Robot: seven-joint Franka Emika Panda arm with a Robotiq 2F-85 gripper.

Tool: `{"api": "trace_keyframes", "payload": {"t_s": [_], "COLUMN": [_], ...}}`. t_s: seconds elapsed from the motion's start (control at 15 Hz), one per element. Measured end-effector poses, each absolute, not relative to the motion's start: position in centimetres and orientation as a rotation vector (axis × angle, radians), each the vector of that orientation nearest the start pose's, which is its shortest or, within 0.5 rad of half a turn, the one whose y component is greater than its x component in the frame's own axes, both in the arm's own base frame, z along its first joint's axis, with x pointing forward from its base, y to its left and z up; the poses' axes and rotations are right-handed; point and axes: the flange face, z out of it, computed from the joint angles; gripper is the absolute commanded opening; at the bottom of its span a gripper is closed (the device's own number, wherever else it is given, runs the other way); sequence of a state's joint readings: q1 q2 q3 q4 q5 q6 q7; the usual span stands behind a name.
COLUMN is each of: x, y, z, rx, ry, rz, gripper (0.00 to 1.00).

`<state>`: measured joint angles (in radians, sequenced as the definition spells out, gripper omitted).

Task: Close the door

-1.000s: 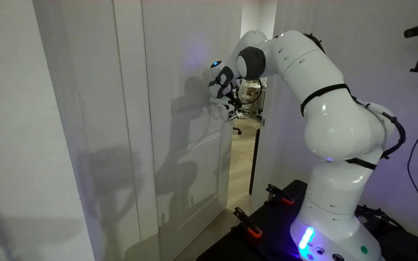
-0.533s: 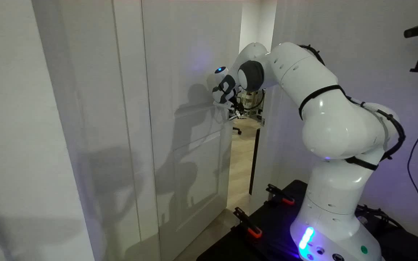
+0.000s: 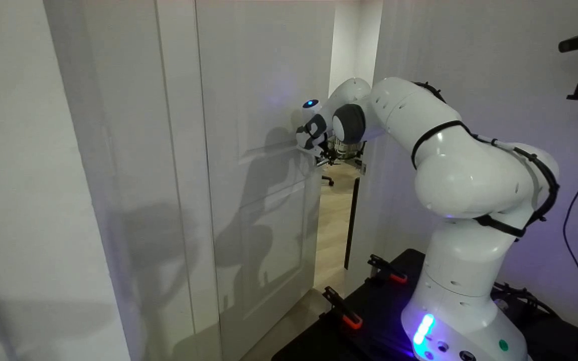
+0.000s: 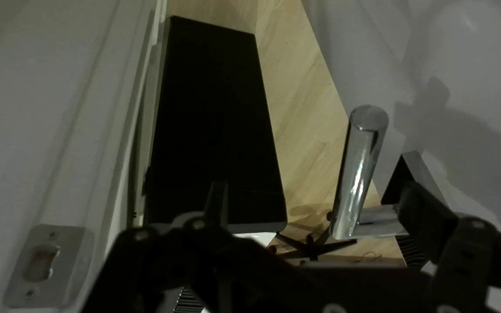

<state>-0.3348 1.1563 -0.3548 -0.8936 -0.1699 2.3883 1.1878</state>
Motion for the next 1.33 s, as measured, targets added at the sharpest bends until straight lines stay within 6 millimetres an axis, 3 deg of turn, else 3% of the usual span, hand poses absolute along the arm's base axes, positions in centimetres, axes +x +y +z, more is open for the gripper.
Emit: {"api": "trace_keyframes", "payload": {"t_s": [0.33,0.4,0.47,0.67,1.07,1.33], "x": [71.6,71.7,71.8,72.1,72.6,72.7], "y": [-42.1,-42.1,-42.1,-41.9,-42.1,-42.1], "z": [20.9,20.3,19.7,18.7,20.2,20.8], "rx": [-2.402,-2.405,-2.407,-2.411,-2.392,-2.404], "ry": [2.251,2.243,2.237,2.222,2.204,2.185], "rz": [-0.809,-0.809,-0.810,-0.823,-0.879,-0.895], "gripper": [1.00,0.75,0.72,0.49,0.03,0.05]}}
